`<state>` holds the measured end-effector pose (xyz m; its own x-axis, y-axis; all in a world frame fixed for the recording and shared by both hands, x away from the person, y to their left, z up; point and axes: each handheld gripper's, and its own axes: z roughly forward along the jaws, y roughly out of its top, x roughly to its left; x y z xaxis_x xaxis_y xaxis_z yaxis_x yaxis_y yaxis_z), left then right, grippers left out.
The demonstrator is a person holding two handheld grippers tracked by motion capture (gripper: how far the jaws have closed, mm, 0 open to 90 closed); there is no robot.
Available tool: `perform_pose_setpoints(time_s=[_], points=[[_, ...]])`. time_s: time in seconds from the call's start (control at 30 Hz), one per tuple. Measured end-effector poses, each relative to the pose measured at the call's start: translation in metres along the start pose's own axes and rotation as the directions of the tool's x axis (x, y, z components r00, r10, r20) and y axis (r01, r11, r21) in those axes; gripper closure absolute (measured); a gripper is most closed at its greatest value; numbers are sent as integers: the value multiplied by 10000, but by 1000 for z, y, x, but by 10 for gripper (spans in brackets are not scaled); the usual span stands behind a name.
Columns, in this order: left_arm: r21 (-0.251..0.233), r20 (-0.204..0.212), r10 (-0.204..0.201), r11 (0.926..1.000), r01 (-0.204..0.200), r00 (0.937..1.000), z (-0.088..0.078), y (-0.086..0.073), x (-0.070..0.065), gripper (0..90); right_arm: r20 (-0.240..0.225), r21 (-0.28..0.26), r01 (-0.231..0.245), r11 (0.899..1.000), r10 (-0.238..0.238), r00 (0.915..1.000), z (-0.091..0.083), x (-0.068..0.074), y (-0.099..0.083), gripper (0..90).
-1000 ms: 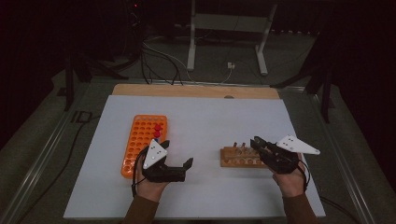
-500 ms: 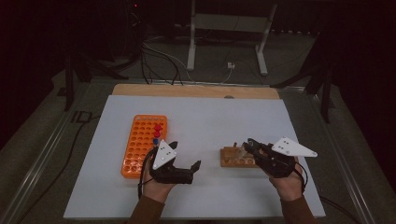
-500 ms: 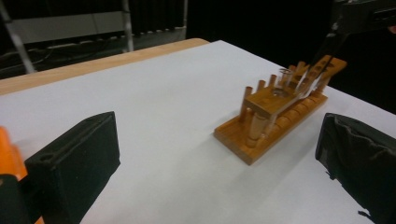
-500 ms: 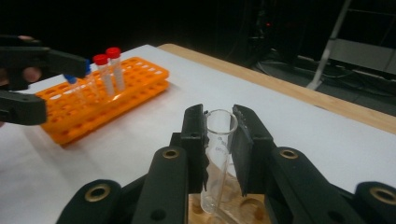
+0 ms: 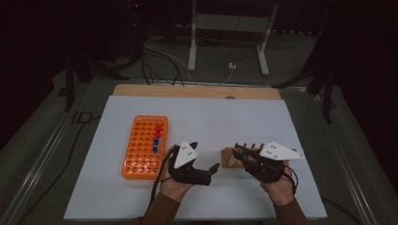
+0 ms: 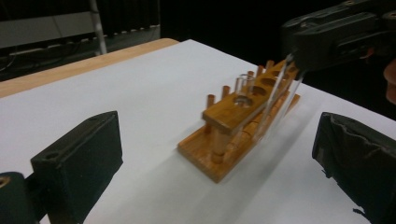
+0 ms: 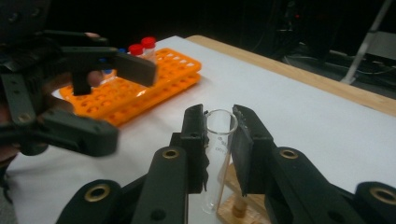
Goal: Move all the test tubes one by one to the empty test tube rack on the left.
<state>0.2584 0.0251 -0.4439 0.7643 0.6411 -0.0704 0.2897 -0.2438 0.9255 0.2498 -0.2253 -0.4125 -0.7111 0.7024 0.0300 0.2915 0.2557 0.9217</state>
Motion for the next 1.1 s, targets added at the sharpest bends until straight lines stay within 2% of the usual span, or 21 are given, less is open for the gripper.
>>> perform_pose_setpoints(time_s=[0.1,0.23,0.33,0.5,0.6,0.83,1.0,1.03,1.1], points=[[234,156,219,9995,-223,9996,10,0,-8,25,-150,80,33,10000,-32,9999,3,4,-1,760],[384,305,387,9985,-399,9988,20,0,-16,83,-288,118,64,9999,-61,9996,5,7,-1,760],[382,483,447,9982,-466,9978,25,0,-19,203,-406,147,28,9999,-22,9992,7,9,-1,760],[423,837,467,9978,-503,9954,29,0,-21,474,-493,206,64,9998,-54,9988,9,10,-3,760],[425,1036,500,9976,-547,9934,30,-1,-22,566,-528,251,34,9997,-21,9986,10,10,-3,760],[313,1303,383,9986,-427,9907,30,0,-22,694,-633,306,24,9995,-4,9980,11,11,-4,760],[314,1431,497,9980,-547,9885,30,-1,-23,755,-704,331,18,9995,6,9975,12,11,-4,756],[320,1430,479,9981,-530,9886,30,-1,-23,759,-733,342,-16,9994,41,9973,11,11,-4,749],[370,1369,445,9981,-500,9896,30,-1,-22,760,-865,208,-96,9997,114,9962,10,10,-3,652]])
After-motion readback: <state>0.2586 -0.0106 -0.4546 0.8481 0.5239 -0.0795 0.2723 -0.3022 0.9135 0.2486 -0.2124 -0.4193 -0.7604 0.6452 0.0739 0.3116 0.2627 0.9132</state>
